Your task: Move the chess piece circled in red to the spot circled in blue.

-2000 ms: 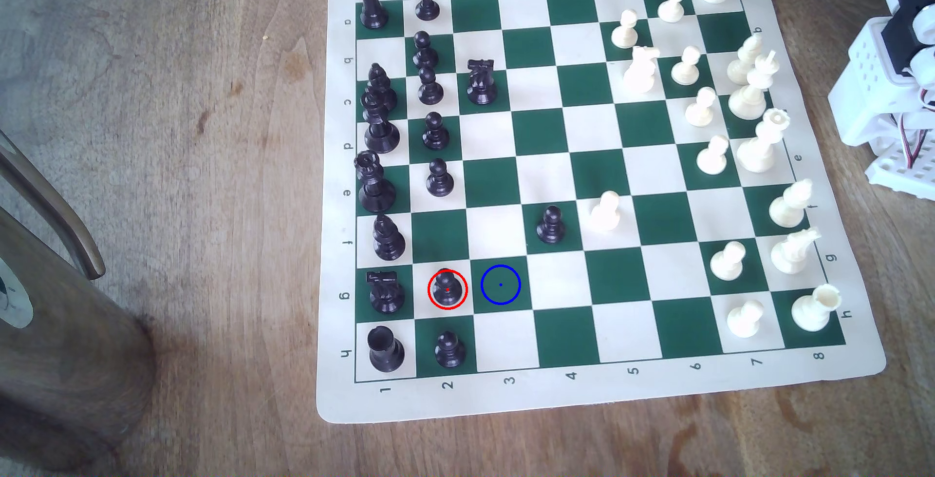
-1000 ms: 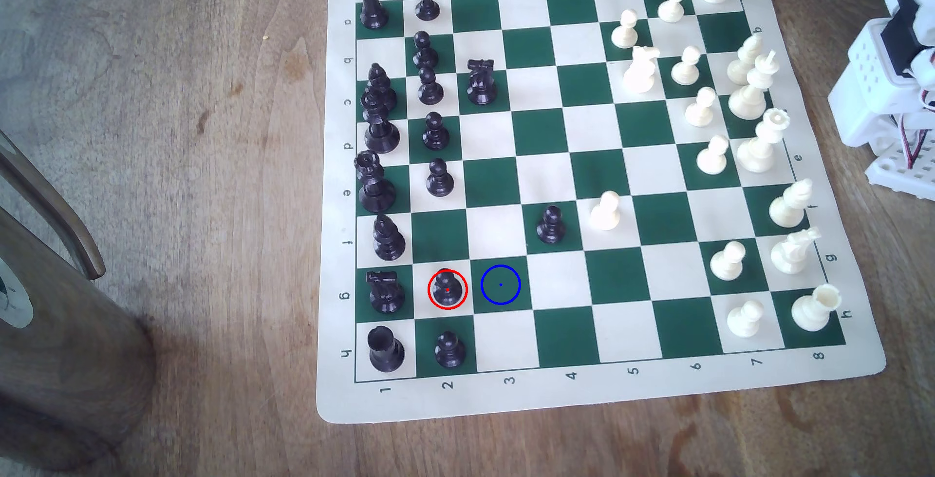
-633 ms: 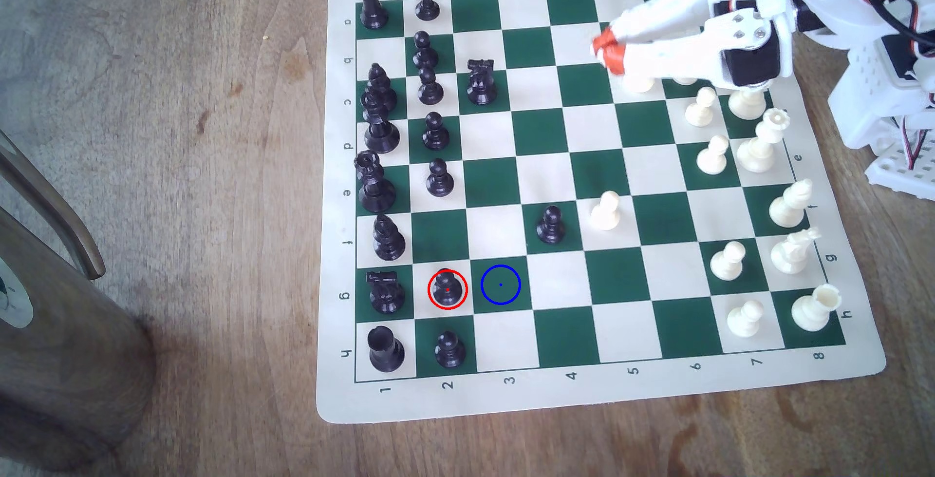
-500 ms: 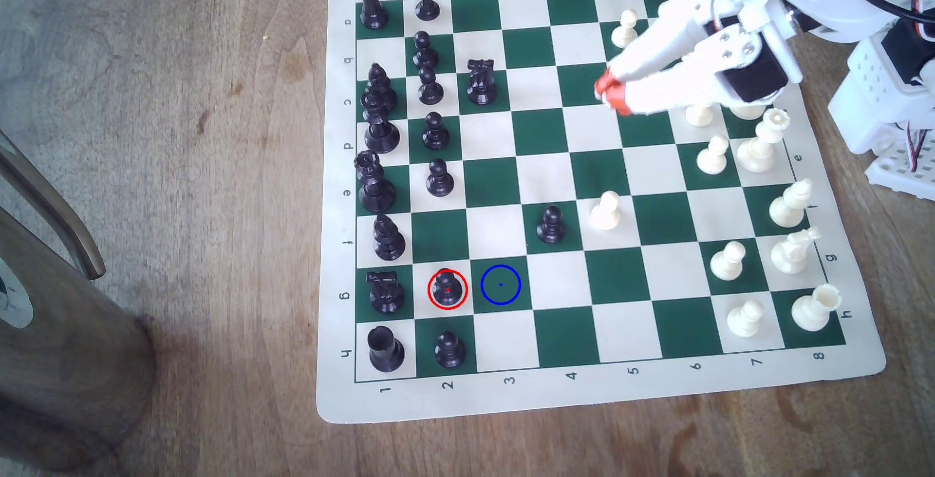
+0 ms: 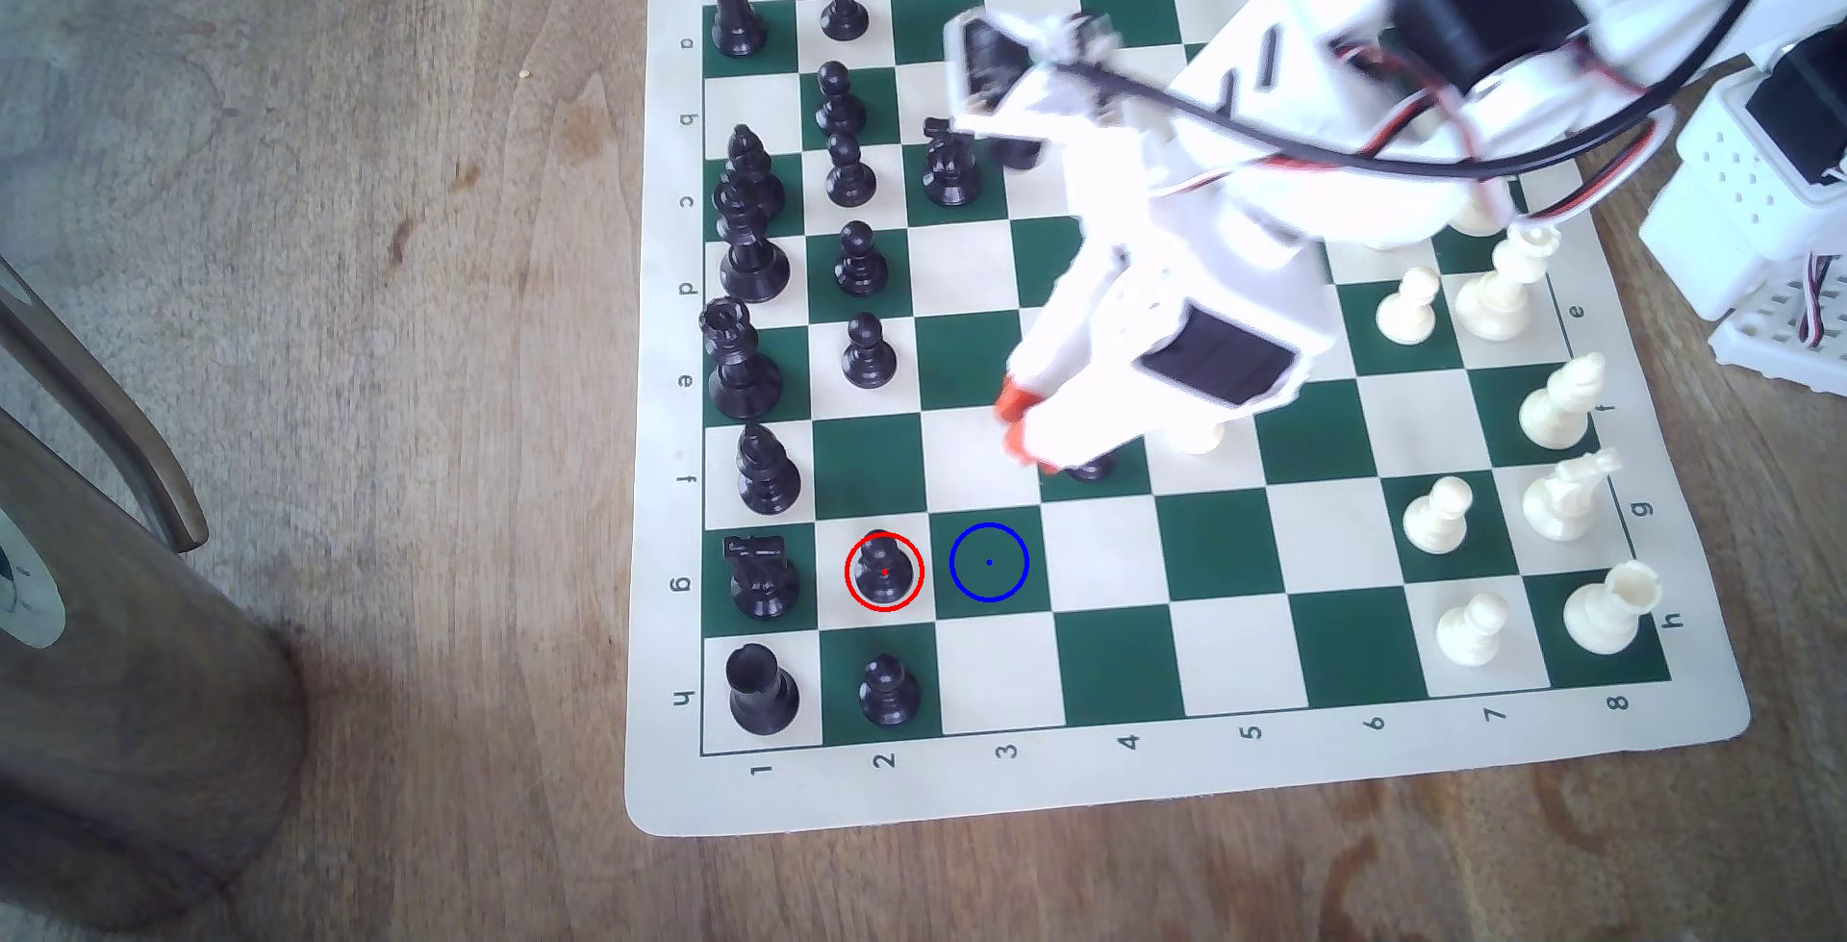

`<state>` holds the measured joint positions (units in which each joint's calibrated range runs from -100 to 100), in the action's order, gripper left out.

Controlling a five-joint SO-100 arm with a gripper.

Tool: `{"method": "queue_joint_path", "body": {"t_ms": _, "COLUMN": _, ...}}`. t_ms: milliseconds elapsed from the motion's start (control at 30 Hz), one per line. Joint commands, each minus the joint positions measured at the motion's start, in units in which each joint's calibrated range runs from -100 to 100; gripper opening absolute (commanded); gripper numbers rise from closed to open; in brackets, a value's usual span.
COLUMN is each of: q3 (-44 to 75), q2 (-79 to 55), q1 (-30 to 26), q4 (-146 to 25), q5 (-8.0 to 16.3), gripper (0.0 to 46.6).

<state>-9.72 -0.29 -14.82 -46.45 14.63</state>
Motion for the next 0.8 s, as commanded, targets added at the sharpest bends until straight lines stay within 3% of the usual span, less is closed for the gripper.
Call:
{"method": "queue_joint_path", "body": {"t_ms": 0, "q3": 9.08, "q2": -3.1, "q1": 0.16, "q4": 0.59, "q5": 0.63, "gripper": 3.4}}
{"method": "queue_joint_path", "body": {"t_ms": 100, "q3": 11.53, "q2": -6.92, "q1": -0.23, "q4": 2.31, "q5": 0.39, "gripper": 5.0}}
{"method": "queue_joint_path", "body": {"t_ms": 200, "q3": 12.53, "q2": -9.81, "q1": -0.39, "q4": 4.03, "q5": -0.15, "gripper": 10.5}}
{"method": "queue_joint_path", "body": {"t_ms": 767, "q3": 18.87, "q2": -18.55, "q1": 2.43, "q4": 4.85, "q5": -1.66, "gripper": 11.9}}
